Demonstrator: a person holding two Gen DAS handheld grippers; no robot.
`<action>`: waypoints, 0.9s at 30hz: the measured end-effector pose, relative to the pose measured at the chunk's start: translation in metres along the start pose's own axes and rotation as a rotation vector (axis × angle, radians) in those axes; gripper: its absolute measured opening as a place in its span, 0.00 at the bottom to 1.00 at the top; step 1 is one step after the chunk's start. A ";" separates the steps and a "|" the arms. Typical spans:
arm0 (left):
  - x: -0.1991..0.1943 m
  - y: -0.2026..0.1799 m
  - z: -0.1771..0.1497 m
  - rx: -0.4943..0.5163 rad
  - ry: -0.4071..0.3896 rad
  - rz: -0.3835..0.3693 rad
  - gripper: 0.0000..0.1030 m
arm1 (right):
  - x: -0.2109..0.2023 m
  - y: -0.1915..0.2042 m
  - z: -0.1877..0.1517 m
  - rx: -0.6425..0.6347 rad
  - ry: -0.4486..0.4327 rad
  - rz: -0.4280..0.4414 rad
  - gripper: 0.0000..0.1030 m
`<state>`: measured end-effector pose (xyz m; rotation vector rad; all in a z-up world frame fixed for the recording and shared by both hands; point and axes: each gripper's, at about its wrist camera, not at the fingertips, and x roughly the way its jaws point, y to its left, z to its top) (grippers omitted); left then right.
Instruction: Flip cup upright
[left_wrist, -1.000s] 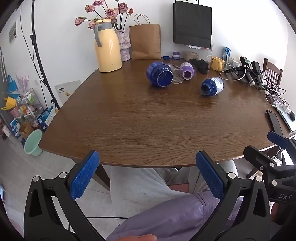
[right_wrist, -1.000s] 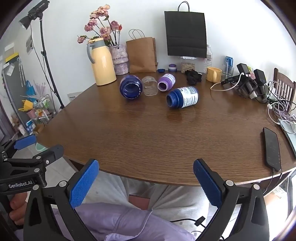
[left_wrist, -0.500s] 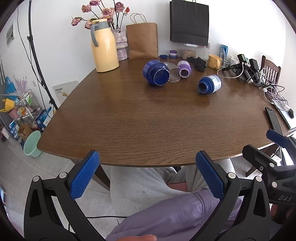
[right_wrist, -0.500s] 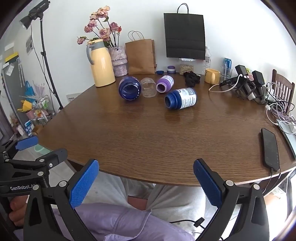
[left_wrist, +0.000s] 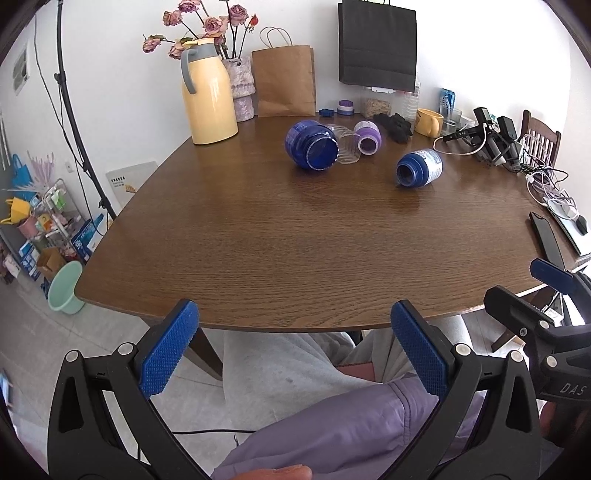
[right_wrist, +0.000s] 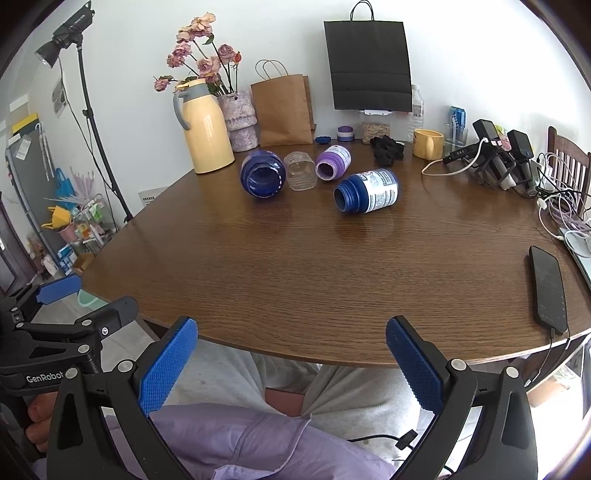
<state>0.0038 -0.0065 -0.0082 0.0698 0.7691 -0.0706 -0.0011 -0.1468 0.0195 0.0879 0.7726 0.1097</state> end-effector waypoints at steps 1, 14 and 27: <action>0.001 0.000 0.000 0.000 0.002 -0.001 1.00 | 0.000 0.000 0.000 0.000 0.000 -0.003 1.00; 0.002 0.000 -0.001 0.003 0.011 -0.001 1.00 | -0.001 0.000 0.002 0.003 -0.005 -0.015 1.00; 0.004 -0.001 -0.001 0.008 0.023 -0.006 1.00 | 0.001 -0.001 0.001 0.008 -0.004 -0.019 1.00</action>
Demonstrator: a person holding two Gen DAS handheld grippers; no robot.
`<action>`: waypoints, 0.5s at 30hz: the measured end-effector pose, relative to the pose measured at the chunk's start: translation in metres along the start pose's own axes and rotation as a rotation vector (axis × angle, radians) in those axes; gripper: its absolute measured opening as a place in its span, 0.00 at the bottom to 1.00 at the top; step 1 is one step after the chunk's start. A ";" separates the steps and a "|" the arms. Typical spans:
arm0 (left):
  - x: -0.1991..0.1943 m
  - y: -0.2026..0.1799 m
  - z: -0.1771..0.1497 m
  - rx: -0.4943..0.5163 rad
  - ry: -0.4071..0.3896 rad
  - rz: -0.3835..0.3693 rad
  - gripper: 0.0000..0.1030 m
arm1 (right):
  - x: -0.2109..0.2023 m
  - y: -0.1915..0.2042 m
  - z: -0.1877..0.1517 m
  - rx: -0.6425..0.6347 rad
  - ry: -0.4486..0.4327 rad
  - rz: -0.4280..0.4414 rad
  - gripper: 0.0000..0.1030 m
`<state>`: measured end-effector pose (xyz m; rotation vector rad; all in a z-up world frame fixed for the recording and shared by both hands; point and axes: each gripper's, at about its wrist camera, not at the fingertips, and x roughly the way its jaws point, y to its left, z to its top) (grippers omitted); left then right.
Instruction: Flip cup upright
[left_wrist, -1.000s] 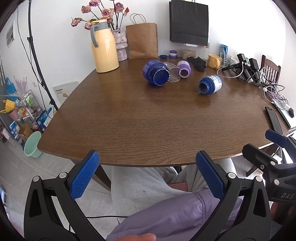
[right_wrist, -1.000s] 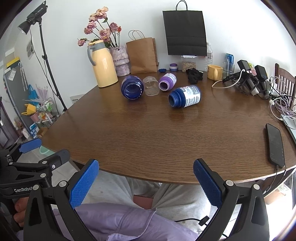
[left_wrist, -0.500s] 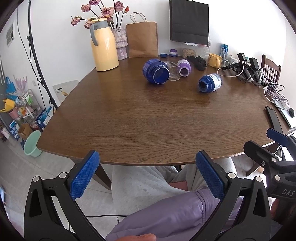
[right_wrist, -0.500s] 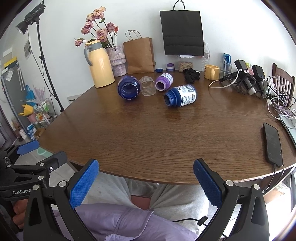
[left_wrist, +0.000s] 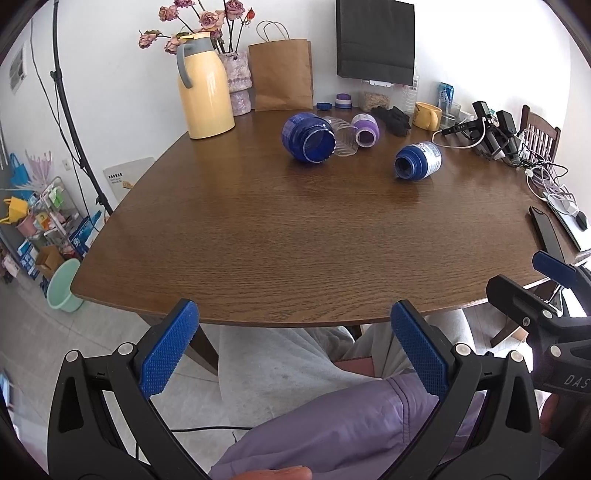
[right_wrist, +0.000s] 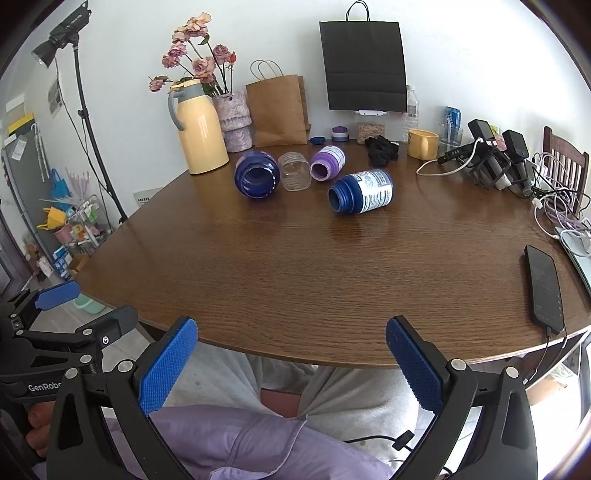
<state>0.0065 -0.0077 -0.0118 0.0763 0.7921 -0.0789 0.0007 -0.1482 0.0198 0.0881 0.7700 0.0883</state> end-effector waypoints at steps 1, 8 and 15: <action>0.000 0.000 0.000 0.000 0.000 0.001 1.00 | 0.000 0.000 0.000 0.001 -0.001 0.000 1.00; 0.000 0.000 0.000 0.000 -0.003 0.003 1.00 | -0.002 0.000 0.000 -0.007 -0.008 -0.007 1.00; 0.001 0.002 -0.001 -0.010 -0.004 0.005 1.00 | -0.002 -0.001 0.001 -0.006 -0.010 -0.011 1.00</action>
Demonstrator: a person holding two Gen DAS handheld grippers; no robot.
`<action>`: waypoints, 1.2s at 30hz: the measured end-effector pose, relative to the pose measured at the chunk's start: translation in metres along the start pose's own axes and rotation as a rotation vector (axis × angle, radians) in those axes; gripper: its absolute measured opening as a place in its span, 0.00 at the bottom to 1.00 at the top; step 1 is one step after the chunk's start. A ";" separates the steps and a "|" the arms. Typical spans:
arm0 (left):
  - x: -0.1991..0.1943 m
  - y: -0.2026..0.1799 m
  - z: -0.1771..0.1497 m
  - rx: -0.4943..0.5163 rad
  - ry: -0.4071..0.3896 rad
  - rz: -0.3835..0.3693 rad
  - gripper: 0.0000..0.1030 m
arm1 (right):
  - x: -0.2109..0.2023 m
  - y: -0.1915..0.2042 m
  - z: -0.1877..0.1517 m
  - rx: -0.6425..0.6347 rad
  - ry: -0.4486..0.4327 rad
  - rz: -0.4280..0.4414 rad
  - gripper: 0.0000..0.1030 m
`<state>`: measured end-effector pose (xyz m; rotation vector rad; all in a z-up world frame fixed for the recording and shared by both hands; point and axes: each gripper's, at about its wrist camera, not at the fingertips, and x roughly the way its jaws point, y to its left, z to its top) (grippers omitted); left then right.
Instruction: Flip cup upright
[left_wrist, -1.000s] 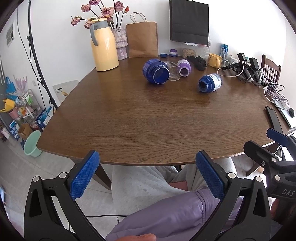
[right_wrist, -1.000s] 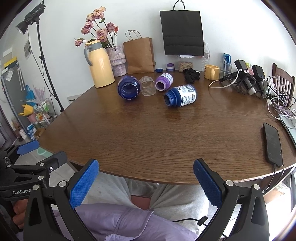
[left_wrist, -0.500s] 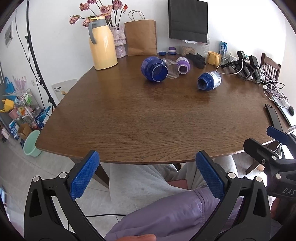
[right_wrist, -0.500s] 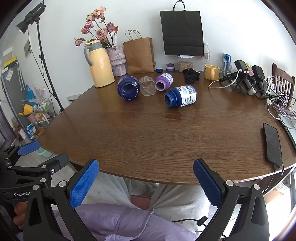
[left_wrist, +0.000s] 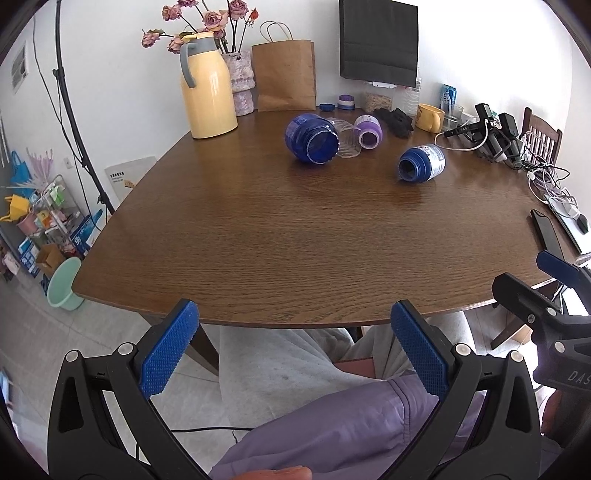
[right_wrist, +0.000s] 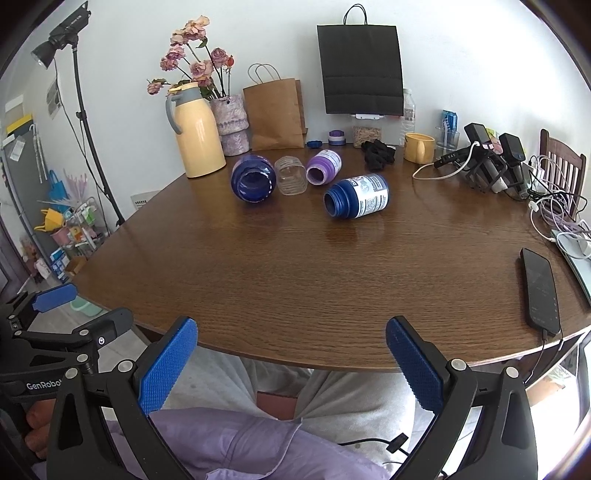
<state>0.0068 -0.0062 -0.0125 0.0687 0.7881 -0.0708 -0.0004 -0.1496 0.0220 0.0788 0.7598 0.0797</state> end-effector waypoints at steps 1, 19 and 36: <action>0.000 0.000 0.000 0.001 0.000 0.000 1.00 | 0.000 0.000 0.000 0.000 0.000 0.000 1.00; 0.003 0.000 0.000 -0.004 0.017 0.000 1.00 | -0.001 -0.002 0.004 -0.002 -0.004 -0.014 1.00; 0.061 0.001 0.015 0.032 0.039 0.026 1.00 | 0.052 -0.023 0.011 -0.141 -0.028 0.053 1.00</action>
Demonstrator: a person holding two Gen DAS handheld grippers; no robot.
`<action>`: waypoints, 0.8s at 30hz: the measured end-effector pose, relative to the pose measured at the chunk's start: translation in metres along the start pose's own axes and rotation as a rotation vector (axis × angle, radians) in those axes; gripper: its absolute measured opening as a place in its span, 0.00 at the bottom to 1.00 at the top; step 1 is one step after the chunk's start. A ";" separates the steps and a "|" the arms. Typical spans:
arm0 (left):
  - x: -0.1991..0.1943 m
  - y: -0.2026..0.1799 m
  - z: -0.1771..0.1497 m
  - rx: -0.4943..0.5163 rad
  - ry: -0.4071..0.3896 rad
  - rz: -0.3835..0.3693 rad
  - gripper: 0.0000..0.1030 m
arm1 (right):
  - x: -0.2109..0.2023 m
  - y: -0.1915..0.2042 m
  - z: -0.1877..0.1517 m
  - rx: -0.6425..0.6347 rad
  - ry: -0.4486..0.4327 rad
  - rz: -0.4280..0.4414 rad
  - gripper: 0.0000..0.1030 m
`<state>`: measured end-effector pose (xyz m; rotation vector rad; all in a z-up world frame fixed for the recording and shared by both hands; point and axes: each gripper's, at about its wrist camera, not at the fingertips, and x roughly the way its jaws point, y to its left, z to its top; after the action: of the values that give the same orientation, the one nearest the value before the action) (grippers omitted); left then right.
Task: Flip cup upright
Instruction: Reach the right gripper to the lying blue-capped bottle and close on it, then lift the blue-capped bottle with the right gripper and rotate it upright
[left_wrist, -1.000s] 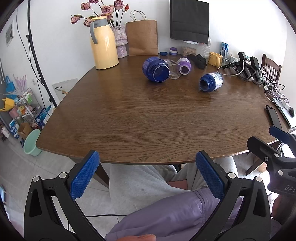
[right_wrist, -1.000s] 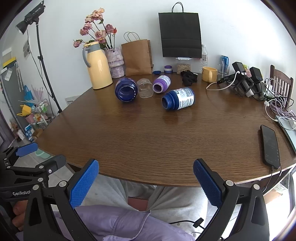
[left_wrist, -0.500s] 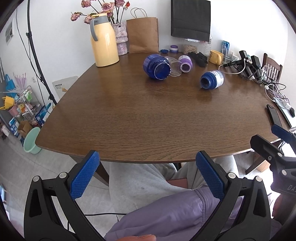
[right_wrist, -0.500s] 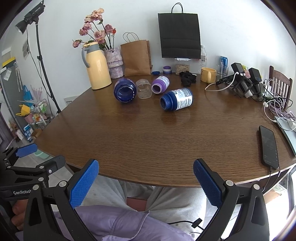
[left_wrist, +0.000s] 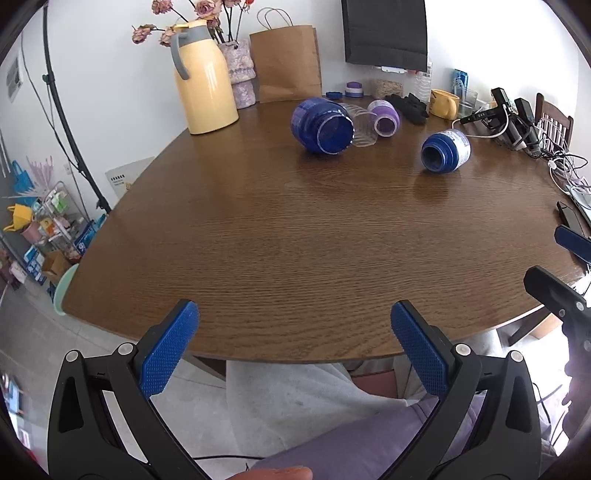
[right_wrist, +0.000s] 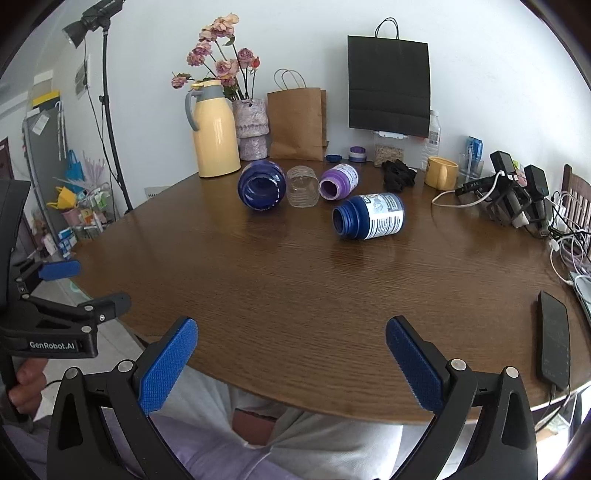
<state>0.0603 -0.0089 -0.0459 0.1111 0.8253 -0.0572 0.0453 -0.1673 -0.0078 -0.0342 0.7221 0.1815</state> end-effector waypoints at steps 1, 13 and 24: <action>0.008 0.000 0.003 -0.006 0.020 -0.027 1.00 | 0.008 -0.006 0.004 0.007 0.012 0.007 1.00; 0.054 -0.016 0.073 -0.046 -0.057 -0.174 1.00 | 0.108 -0.111 0.109 0.055 0.065 -0.002 1.00; 0.084 -0.035 0.105 -0.033 -0.034 -0.211 1.00 | 0.186 -0.145 0.126 0.193 0.202 0.145 0.90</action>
<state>0.1909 -0.0569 -0.0398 -0.0088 0.8015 -0.2432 0.2901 -0.2696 -0.0410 0.1866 0.9419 0.2487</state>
